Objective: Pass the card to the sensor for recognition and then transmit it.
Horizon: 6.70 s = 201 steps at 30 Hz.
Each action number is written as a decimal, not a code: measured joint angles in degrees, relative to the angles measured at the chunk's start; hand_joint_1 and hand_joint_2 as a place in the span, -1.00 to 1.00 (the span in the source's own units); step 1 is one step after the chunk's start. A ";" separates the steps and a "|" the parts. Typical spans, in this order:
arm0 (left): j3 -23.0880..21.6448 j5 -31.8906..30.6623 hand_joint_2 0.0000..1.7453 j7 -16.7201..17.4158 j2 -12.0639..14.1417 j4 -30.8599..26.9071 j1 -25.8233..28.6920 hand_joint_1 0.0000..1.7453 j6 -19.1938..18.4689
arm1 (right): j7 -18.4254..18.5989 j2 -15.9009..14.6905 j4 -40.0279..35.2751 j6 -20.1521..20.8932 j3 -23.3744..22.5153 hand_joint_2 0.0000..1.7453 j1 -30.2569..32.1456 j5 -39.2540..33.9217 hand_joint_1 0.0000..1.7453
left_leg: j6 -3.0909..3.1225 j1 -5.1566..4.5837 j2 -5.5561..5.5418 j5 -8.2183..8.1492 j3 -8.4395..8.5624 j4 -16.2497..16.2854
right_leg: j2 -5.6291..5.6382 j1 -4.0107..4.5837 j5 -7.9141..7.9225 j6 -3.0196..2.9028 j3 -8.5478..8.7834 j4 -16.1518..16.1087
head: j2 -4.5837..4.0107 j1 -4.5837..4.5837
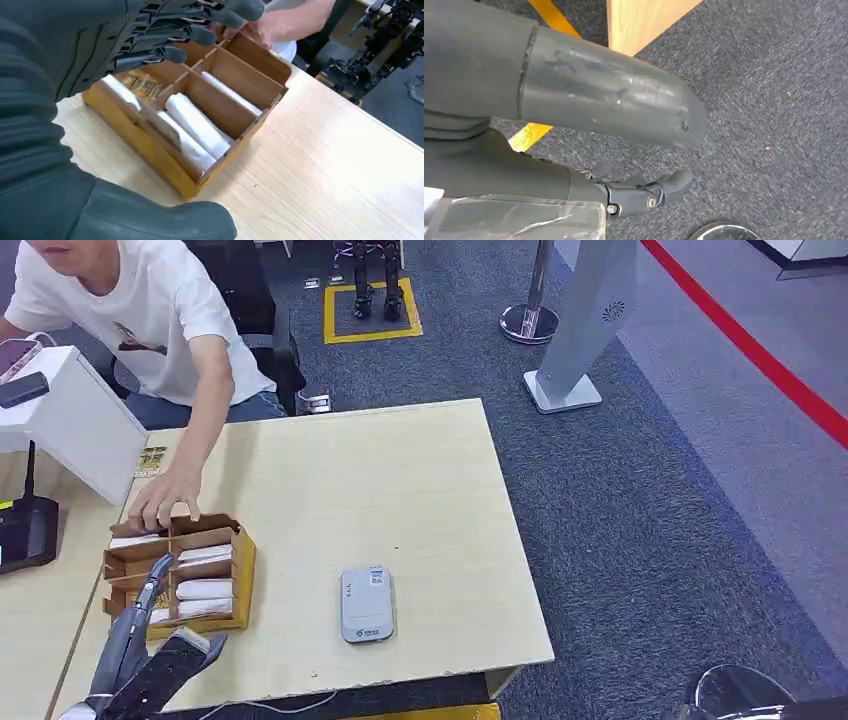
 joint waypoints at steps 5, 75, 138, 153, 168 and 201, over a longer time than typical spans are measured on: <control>0.00 0.00 1.00 0.00 0.00 0.00 -0.04 -1.00 -0.02 | -0.02 0.00 -0.28 0.00 -0.04 -1.00 0.13 0.02 -1.00 | 0.00 0.00 0.00 0.00 0.00 0.00 | 0.00 0.00 0.00 0.00 0.00 0.00 | 0.00 0.00; 0.24 -6.47 1.00 12.33 27.43 8.48 -10.85 -1.00 -14.78 | 1.68 0.07 0.66 -0.07 0.63 -1.00 -2.57 4.66 -1.00 | -0.01 0.02 0.00 0.01 0.00 0.00 | 0.00 0.01 0.01 0.00 0.01 0.01 | -0.02 0.00; -8.70 -4.46 1.00 12.68 27.69 13.90 -14.18 -1.00 -15.67 | 2.62 0.92 1.70 -0.42 4.79 -1.00 -4.15 4.02 -1.00 | -0.01 0.02 -0.01 0.02 0.00 0.00 | -0.02 0.01 0.01 0.00 0.03 0.02 | 0.00 0.00; -8.68 -3.91 1.00 12.68 28.35 13.88 -14.15 -1.00 -15.50 | 2.60 0.94 1.70 -0.48 5.42 -1.00 -4.62 3.61 -1.00 | -0.01 0.02 -0.01 0.02 0.00 0.00 | -0.01 0.01 0.01 0.00 0.03 0.02 | 0.00 0.00; -8.66 -3.50 1.00 12.70 28.83 13.40 -13.66 -1.00 -15.41 | 2.27 0.94 1.70 -0.22 5.81 -1.00 -4.96 3.26 -1.00 | -0.01 0.02 -0.01 0.02 0.00 0.00 | -0.01 0.01 0.01 0.00 0.03 0.02 | 0.00 0.00; -4.46 -2.16 1.00 14.60 33.11 8.72 -10.95 -1.00 -14.78 | 1.77 1.09 1.79 -1.09 7.17 -1.00 -4.78 2.45 -1.00 | -0.01 0.03 -0.01 0.02 -0.01 0.00 | -0.01 0.01 0.01 0.00 0.01 0.02 | -0.02 0.00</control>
